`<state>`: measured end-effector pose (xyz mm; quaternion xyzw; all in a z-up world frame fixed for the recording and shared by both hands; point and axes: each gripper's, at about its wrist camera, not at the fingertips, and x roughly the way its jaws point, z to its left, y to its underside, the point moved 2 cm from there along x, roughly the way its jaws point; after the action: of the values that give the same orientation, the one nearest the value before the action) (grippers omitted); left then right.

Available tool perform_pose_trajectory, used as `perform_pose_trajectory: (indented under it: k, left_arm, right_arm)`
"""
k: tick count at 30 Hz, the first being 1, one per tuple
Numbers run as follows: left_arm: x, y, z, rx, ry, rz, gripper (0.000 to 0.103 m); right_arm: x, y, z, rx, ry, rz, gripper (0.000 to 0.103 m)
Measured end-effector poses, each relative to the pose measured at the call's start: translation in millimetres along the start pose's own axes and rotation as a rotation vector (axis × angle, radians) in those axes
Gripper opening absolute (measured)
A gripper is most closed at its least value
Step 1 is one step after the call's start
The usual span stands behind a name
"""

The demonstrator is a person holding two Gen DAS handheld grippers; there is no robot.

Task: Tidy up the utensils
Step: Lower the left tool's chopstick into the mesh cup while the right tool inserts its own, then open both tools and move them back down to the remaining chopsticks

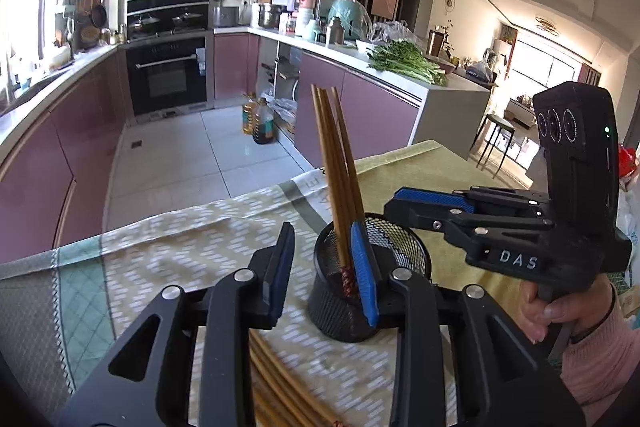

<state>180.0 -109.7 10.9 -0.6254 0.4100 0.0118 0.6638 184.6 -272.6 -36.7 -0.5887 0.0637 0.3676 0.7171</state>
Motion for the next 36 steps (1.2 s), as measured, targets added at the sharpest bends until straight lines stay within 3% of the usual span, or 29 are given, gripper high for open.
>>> perform_pose_trajectory:
  k: [4, 7, 12, 19, 26, 36]
  left_arm:
    - [-35, 20, 9, -0.002, -0.036, -0.042, 0.041]
    - [-53, 41, 23, -0.013, -0.084, -0.035, 0.042]
    - [-52, 83, 43, -0.059, -0.128, 0.063, 0.042]
    - [-32, 130, 58, -0.12, -0.138, 0.185, 0.041]
    - [-21, 150, 59, -0.15, -0.131, 0.236, 0.041]
    - [-8, 148, 51, -0.138, -0.136, 0.267, 0.041]
  right_arm:
    - [-20, 9, 21, -0.054, -0.062, -0.034, 0.034]
    - [-29, 21, 42, -0.113, -0.119, -0.031, 0.038]
    - [-13, 52, 71, -0.166, -0.172, 0.063, 0.04]
    - [31, 87, 78, -0.106, -0.186, 0.232, 0.04]
    - [46, 103, 82, -0.092, -0.16, 0.288, 0.039]
    - [52, 108, 82, -0.1, -0.115, 0.317, 0.035]
